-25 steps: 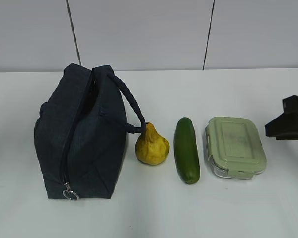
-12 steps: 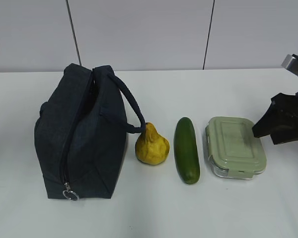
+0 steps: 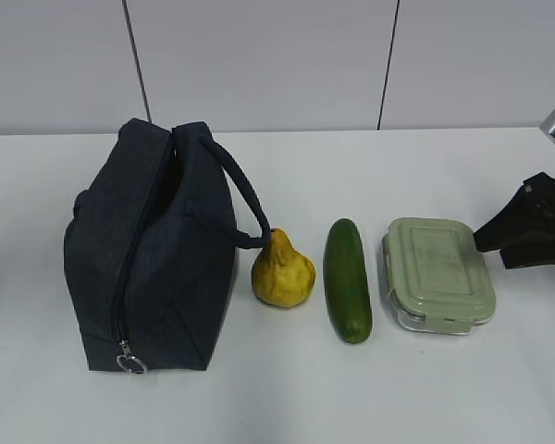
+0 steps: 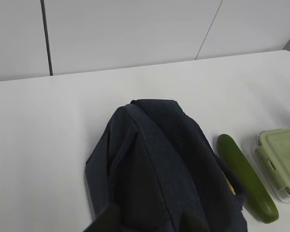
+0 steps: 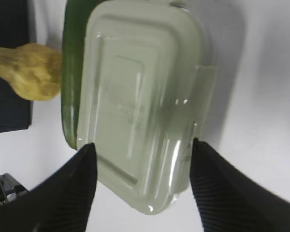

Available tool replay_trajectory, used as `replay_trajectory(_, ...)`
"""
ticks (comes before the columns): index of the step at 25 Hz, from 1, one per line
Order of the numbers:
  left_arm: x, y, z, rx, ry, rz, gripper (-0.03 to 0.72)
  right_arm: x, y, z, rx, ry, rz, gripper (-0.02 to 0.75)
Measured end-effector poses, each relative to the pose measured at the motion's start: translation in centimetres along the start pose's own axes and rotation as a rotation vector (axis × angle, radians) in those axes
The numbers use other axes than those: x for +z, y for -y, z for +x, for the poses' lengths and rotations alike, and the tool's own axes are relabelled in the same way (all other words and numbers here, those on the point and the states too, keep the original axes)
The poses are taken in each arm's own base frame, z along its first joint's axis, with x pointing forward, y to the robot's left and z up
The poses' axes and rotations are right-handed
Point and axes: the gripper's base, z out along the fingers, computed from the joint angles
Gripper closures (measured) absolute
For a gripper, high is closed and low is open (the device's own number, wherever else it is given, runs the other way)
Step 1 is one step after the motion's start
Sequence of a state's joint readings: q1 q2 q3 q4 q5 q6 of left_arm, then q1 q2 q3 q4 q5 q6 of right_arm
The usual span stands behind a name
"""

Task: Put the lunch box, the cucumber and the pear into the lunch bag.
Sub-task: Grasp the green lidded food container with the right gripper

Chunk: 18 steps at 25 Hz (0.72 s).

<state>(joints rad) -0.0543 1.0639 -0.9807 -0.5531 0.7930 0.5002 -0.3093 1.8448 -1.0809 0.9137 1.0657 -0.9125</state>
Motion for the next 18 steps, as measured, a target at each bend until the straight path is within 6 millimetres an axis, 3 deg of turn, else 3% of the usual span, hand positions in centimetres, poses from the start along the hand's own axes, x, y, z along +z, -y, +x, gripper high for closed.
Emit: replay_trajectory(18, 0.0, 0.0, -0.1, 0.000, 0.006, -0.003, 0.446, 1.7, 3.3, 0.2, 0.007, 0.029, -0.088, 0.260)
